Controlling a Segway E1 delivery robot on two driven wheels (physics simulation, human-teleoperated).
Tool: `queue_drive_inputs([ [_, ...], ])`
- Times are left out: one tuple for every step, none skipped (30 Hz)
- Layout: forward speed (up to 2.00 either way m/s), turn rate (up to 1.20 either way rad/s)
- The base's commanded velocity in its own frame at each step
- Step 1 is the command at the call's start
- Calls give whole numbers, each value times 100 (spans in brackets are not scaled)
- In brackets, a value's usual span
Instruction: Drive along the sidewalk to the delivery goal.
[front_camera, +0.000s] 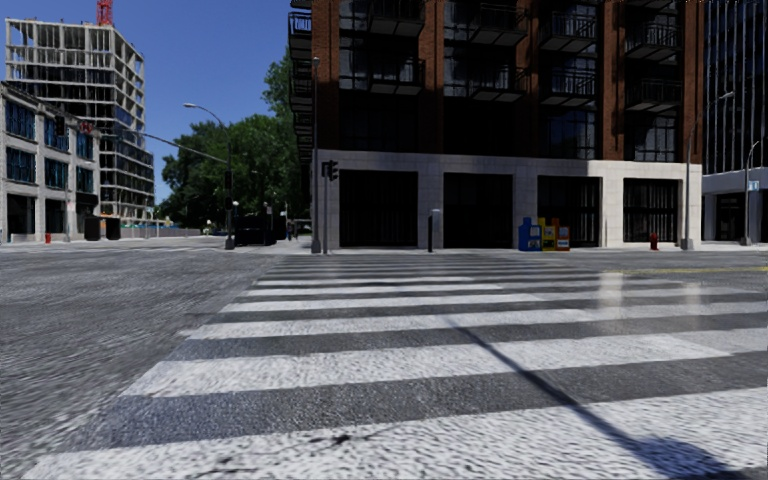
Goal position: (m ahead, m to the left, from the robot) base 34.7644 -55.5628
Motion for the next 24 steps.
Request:
queue_drive_inputs([
  [153, -29],
  [153, -28],
  [153, -28],
  [153, -28],
  [153, -28],
  [153, -28],
  [153, -28],
  [153, -28],
  [153, -26],
  [153, -26],
  [153, -23],
  [153, -16],
  [153, -16],
  [153, -12],
  [153, -7],
  [153, -3],
  [153, -3],
  [153, -1],
  [153, 0],
  [153, 0],
  [153, 0],
  [153, 0],
  [153, 0],
  [153, 0],
])
